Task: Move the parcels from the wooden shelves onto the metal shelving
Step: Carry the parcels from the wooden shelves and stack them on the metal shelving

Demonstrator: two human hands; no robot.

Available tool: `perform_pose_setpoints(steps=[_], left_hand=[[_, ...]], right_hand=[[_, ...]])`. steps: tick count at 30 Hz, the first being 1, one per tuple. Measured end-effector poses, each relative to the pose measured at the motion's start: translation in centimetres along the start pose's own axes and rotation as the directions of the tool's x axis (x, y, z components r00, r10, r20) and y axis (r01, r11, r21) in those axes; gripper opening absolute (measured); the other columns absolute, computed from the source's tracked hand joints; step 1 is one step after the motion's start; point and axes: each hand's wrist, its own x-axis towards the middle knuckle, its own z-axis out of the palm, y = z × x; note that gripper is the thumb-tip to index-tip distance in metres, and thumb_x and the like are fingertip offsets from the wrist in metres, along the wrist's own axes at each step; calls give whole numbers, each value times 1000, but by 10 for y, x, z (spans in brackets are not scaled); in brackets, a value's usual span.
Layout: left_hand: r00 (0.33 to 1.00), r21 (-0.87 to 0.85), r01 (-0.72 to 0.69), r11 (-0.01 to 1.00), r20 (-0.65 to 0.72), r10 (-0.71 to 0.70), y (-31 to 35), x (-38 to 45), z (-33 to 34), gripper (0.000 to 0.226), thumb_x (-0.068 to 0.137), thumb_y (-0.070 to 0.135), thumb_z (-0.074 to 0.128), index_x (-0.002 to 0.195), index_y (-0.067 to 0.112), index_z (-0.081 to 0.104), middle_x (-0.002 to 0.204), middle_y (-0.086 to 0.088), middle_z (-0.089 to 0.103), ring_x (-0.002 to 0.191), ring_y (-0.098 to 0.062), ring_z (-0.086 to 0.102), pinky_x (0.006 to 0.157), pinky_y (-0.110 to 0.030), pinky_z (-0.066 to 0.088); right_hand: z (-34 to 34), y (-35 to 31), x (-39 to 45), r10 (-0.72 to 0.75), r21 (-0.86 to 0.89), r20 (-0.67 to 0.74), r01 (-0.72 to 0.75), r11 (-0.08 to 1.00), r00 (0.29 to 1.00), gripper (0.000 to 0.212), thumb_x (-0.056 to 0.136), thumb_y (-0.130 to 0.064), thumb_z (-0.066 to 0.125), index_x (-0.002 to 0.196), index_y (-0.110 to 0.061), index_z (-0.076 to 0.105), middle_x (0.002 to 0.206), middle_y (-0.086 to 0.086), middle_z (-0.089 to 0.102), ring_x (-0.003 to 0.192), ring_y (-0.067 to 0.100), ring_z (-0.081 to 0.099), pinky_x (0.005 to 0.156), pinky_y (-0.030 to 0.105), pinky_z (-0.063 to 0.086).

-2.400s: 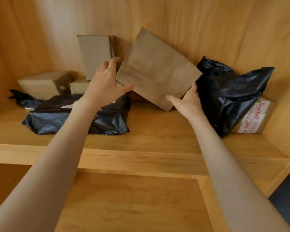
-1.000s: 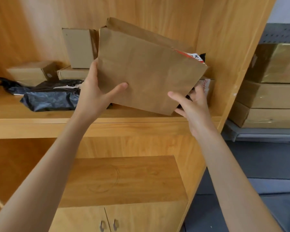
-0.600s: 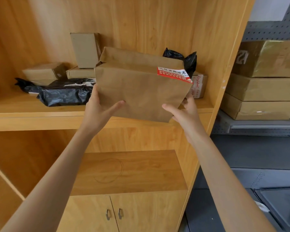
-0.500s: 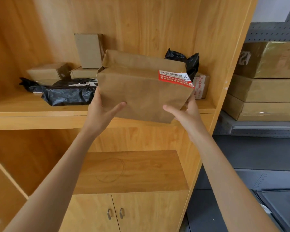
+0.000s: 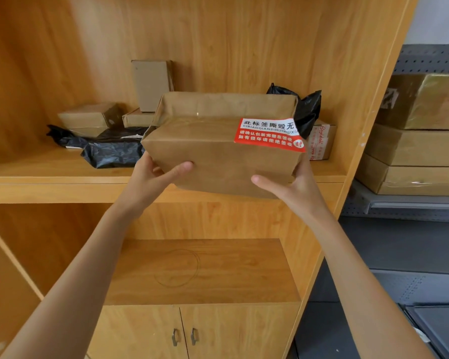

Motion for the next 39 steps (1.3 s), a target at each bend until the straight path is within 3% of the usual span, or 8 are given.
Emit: perform_pose_setpoints(steps=[7,14,17,23,26,30,34,39], left_hand=[[997,-96,43,994,75,-36,-1,9,-20,84,56,61,79,125,25,46,122,4,60,111,-9,61,80,-24,54],[993,-158,101,982,81,-89,-3,5,-24,70,62,59,77,119,33,48,118,11,61,110,-8,61,79,-25,56],[992,-167,127,978,11,-127,5,7,-17,56,79,42,66,129,31,43,121,7,57,113,-16,59,87,-33,55],[872,-422,372,826,-146,-467,40,5,-5,73,86,43,63,146,21,28,137,-11,45,111,-31,58,83,-44,55],[868,-528,431,732,18,-497,62,-1,-5,79,80,58,61,143,21,33,128,-17,54,99,-36,66,73,-49,58],[841,-369,539,757,204,-500,84,-2,-2,80,68,74,57,121,14,58,106,-14,71,95,-34,68,79,-50,55],[807,-360,589,724,215,-550,88,-5,9,62,72,67,62,106,14,58,73,-7,74,66,-25,72,64,-40,56],[817,-377,570,730,162,-553,73,-10,15,37,75,49,70,94,19,64,61,1,71,67,-20,71,66,-33,56]], right_hand=[[5,-23,13,-198,-85,-60,193,978,978,86,62,-43,80,131,-33,30,139,5,36,132,16,37,106,44,40],[18,-34,11,-276,-105,-127,264,959,953,93,62,-40,80,136,-17,29,137,0,38,127,5,39,105,31,40],[23,-38,12,-340,-195,-182,305,932,922,98,64,-39,82,141,-15,27,140,3,35,131,14,35,108,38,36],[32,-50,16,-549,-497,-275,372,784,789,97,67,-42,82,141,-7,31,135,15,40,126,25,37,108,34,31],[40,-47,18,-682,-685,-199,398,611,704,90,71,-54,76,137,-16,28,130,21,42,123,32,41,105,53,31],[54,-31,13,-751,-792,-10,453,409,660,80,77,-61,67,135,-23,28,133,13,29,128,34,33,104,69,22],[67,-17,4,-753,-812,94,488,320,651,71,82,-60,61,136,-26,29,132,15,29,128,34,31,105,72,17],[70,-7,-4,-727,-810,147,504,302,671,68,87,-59,53,140,-31,22,134,16,28,131,34,29,106,72,17]])
